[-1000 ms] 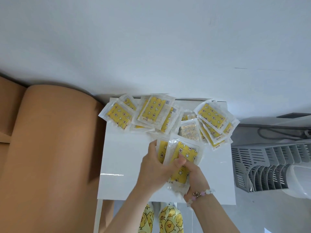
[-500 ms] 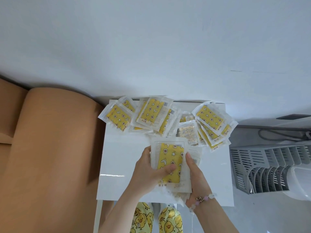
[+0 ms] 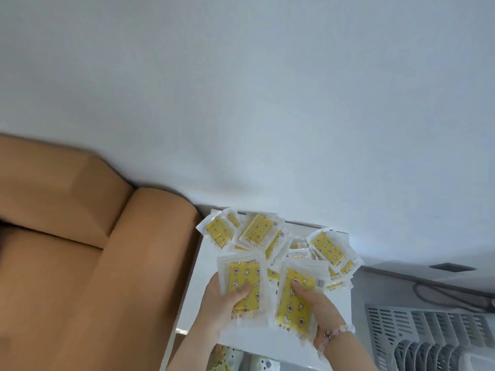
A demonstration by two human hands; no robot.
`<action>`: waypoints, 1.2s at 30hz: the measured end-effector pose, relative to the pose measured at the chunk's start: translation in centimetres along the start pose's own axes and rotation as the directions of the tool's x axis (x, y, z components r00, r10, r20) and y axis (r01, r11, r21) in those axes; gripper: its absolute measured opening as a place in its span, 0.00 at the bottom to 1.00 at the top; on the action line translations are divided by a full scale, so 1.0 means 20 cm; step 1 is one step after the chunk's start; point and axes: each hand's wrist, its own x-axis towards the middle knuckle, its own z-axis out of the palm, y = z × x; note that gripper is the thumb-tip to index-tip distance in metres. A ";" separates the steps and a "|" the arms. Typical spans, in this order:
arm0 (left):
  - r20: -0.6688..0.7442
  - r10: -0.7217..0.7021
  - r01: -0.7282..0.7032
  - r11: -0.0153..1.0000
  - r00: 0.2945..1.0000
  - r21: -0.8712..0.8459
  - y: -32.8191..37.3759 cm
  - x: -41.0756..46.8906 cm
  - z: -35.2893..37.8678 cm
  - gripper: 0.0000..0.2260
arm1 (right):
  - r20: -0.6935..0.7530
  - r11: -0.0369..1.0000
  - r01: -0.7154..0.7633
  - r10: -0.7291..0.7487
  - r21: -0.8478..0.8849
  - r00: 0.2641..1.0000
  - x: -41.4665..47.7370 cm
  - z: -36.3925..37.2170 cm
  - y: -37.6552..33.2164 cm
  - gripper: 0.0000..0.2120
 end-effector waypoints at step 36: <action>-0.866 -0.233 -0.558 0.684 0.443 -0.470 -1.39 -2.60 -1.45 0.11 | 0.643 0.141 0.655 0.427 -0.742 0.636 -1.77 1.71 1.63 0.19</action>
